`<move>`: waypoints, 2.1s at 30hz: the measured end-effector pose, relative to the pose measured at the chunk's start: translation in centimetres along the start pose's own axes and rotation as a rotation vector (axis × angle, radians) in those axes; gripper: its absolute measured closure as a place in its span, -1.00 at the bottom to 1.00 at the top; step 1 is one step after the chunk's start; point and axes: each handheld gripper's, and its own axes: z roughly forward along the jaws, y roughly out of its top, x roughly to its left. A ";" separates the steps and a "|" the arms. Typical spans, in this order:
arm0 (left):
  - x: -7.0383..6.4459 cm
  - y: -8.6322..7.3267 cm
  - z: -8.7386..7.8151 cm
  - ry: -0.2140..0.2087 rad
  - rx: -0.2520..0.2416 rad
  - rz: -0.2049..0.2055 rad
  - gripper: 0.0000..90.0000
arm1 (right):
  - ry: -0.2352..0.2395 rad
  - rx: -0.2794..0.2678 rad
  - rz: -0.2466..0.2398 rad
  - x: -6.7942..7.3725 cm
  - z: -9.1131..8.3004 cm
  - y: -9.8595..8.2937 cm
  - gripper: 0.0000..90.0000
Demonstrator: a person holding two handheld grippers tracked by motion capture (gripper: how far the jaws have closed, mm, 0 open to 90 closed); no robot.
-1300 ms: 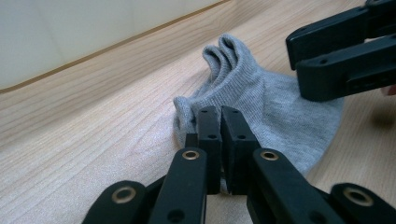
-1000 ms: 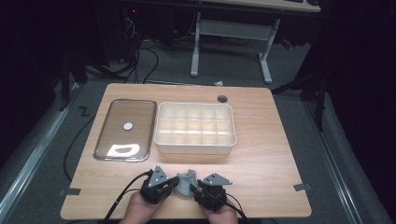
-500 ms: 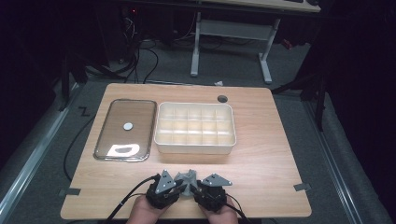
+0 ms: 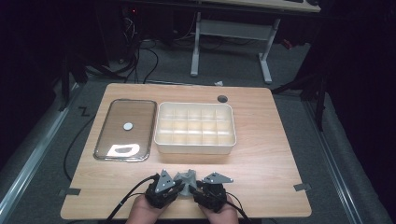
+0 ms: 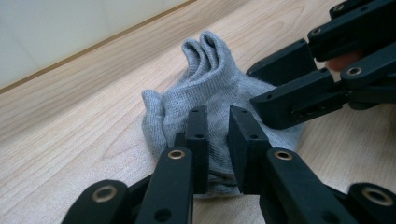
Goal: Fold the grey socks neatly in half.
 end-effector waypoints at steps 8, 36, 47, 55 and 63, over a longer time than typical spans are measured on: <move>0.0 0.0 0.1 -0.003 0.002 -0.002 0.81 | 0.054 -0.060 -0.024 1.1 -1.3 0.8 0.85; 0.2 0.0 0.1 -0.022 0.004 -0.010 0.79 | -0.041 -0.015 -0.102 0.2 -0.6 0.7 0.92; 0.3 0.0 0.0 -0.017 0.003 -0.018 0.76 | -0.007 -0.028 -0.128 1.9 -0.2 2.0 1.00; 1.0 0.2 -1.9 -0.060 -0.116 -0.050 0.43 | -0.053 -0.042 -0.115 0.9 -0.3 1.7 0.97; 3.9 -0.2 -2.6 0.092 -0.011 -0.042 0.71 | -0.047 -0.046 -0.113 0.8 -0.6 1.4 0.91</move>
